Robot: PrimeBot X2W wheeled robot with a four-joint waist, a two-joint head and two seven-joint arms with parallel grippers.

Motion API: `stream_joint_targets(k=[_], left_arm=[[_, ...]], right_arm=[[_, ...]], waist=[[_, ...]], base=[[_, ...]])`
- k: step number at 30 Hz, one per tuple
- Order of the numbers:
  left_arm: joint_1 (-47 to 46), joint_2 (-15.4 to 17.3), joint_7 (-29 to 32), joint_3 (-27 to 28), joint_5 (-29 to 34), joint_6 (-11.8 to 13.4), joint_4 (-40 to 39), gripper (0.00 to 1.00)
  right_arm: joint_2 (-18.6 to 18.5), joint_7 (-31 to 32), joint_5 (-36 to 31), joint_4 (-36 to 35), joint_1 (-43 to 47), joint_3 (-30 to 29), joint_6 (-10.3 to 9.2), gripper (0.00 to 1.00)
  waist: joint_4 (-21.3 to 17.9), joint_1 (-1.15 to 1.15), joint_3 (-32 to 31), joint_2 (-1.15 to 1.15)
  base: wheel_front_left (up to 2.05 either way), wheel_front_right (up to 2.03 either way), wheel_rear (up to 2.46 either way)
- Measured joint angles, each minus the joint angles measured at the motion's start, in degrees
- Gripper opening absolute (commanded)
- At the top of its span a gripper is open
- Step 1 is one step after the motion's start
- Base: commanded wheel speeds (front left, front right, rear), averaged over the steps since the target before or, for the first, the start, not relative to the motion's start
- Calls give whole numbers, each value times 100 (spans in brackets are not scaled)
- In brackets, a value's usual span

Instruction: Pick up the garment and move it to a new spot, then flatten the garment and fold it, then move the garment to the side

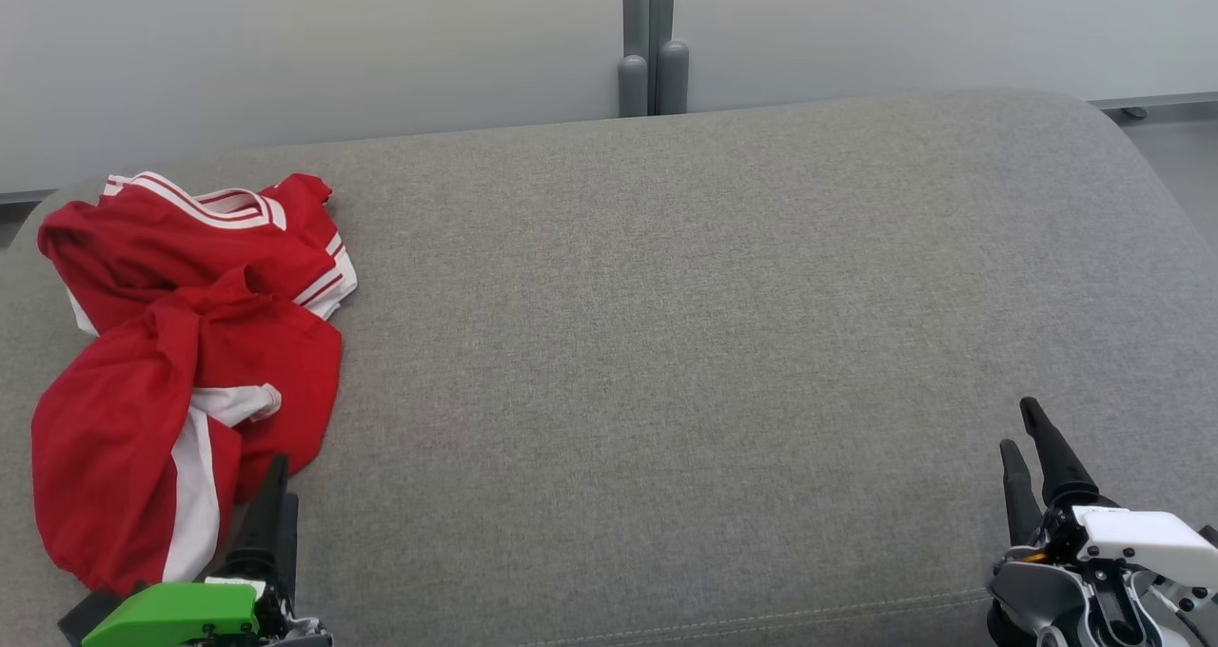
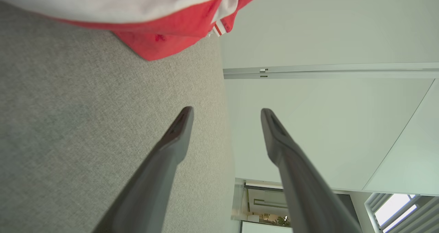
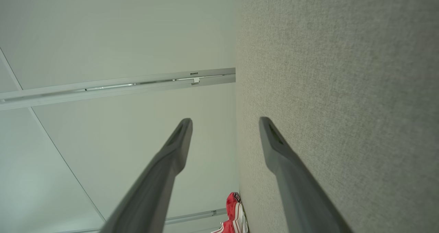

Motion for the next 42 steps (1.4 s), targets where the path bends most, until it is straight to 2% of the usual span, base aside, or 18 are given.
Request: stream_joint_targets(k=[8,13,24,34,42], left_arm=[[-1,14,-137,-124,409,0,-102,100],[-4,51,-249,-127,976,4,-279,100],[-6,90,-464,-277,2171,232,-653,100],[-4,254,-661,-539,3517,459,-933,100],[71,263,-817,-666,4290,606,-1059,100]], right_arm=[[-4,-119,-464,-92,-3,44,-8,100],[-12,-211,-901,-249,-10,35,-51,100],[-118,-422,-2253,-653,-21,327,-110,100],[-260,-605,-3510,-833,-21,742,-271,100],[-266,-746,-4311,-910,-16,1013,-405,100]], waist=[[-1,0,-13,0],[-4,0,-22,0],[-6,0,-24,0],[-9,0,-17,0],[-18,0,-13,0]], base=[[0,0,0],[0,0,0],[0,0,0],[0,0,0],[0,0,0]])
